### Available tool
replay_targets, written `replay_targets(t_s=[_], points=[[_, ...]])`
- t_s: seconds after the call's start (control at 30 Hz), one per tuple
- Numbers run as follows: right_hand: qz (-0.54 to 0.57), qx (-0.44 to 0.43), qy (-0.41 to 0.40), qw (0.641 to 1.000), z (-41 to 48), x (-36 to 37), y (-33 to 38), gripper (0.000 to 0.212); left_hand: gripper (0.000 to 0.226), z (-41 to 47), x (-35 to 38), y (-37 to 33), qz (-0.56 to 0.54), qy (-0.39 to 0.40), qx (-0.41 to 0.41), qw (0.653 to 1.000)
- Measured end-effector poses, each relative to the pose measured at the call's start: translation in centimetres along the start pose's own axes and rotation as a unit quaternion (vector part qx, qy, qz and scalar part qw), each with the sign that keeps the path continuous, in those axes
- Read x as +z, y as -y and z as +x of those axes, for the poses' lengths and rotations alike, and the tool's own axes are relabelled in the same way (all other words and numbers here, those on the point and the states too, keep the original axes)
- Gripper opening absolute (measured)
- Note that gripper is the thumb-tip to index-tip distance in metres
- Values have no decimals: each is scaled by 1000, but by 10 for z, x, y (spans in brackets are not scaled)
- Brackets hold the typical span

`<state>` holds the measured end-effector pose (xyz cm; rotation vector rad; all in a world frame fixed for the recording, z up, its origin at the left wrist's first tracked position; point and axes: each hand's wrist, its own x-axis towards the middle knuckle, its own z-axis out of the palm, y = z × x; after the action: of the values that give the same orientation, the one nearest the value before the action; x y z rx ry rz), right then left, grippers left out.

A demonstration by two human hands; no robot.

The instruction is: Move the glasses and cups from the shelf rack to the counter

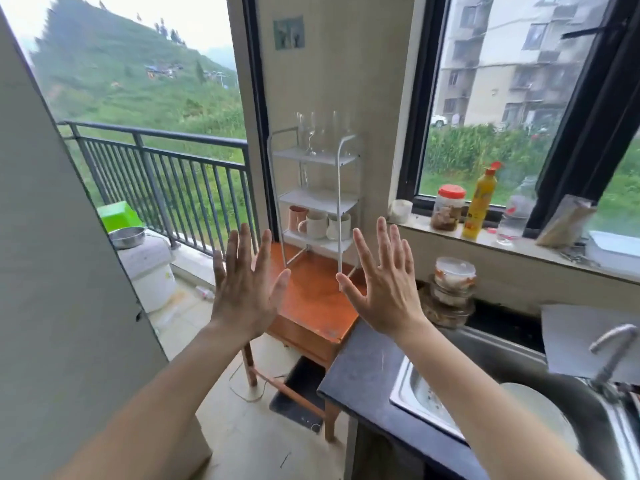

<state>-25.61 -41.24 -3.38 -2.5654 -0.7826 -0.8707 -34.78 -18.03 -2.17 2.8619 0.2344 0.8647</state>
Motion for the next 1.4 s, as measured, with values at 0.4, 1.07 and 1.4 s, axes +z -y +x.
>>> replay_targets(t_s=[0.4,1.07,1.4], points=[[41,35,3,999,227,108,-58,80,84,227,77,58,-29,0,-26,999],[-42,274,-33,960,482,175,-92,81,88,562,215,95,-299,9,107,948],[-33,346,-5,938,537,202,-104,61,69,605,253,94,-384,-54,136,912]])
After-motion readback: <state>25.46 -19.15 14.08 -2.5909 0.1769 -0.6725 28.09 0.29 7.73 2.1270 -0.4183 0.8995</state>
